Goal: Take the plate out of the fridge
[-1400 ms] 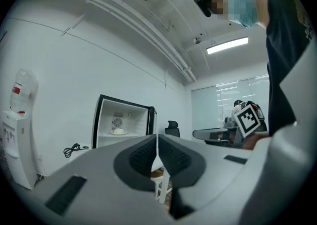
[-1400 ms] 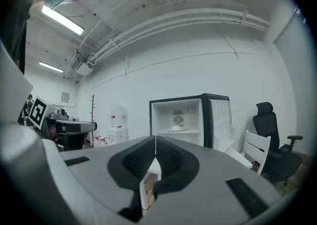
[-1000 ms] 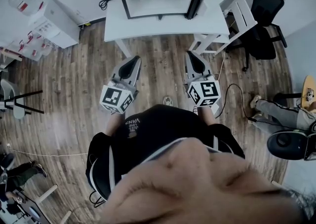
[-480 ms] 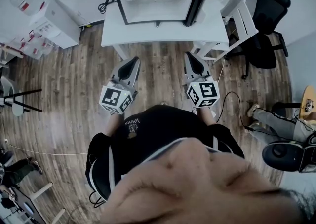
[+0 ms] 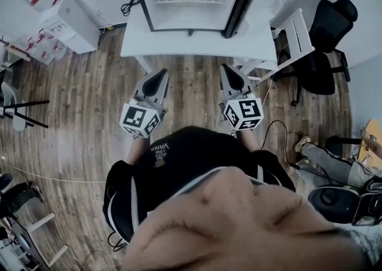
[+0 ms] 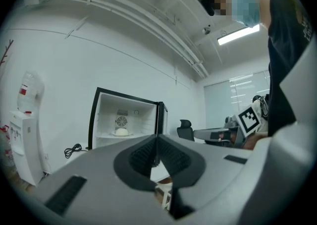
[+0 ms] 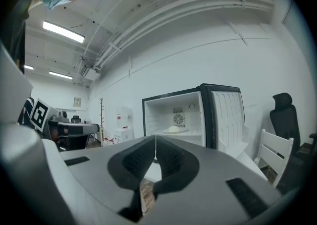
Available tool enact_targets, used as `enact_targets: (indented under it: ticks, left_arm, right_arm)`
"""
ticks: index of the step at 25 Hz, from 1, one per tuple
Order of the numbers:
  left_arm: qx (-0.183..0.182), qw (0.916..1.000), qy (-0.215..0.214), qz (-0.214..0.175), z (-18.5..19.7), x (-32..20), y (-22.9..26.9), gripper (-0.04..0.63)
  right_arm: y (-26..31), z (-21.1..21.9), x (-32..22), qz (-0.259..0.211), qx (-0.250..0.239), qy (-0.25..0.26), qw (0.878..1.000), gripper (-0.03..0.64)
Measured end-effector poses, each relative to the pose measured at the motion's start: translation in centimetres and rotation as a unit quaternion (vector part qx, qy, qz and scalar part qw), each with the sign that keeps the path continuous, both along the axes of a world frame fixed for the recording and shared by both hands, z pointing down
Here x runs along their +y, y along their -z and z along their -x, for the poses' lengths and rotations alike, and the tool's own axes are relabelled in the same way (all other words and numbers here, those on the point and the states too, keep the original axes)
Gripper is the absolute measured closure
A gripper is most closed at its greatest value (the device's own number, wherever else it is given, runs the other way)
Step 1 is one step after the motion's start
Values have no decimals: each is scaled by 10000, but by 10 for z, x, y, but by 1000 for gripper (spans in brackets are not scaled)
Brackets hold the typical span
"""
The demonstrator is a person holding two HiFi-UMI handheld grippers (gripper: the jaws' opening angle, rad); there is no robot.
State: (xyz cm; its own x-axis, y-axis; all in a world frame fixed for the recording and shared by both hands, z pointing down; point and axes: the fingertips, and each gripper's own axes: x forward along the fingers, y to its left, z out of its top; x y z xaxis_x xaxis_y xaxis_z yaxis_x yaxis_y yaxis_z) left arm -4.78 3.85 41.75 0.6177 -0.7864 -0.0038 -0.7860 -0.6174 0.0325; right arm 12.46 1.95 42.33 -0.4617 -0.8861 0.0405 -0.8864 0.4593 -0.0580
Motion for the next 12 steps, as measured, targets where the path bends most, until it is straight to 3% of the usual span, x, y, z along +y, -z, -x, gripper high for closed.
enact_targets:
  ticks: [12]
  left_arm:
    - [107,9996,232,143,-8,-4,-5,571]
  right_arm:
    - [-2,-2,-13,36,-60,293,9995,604]
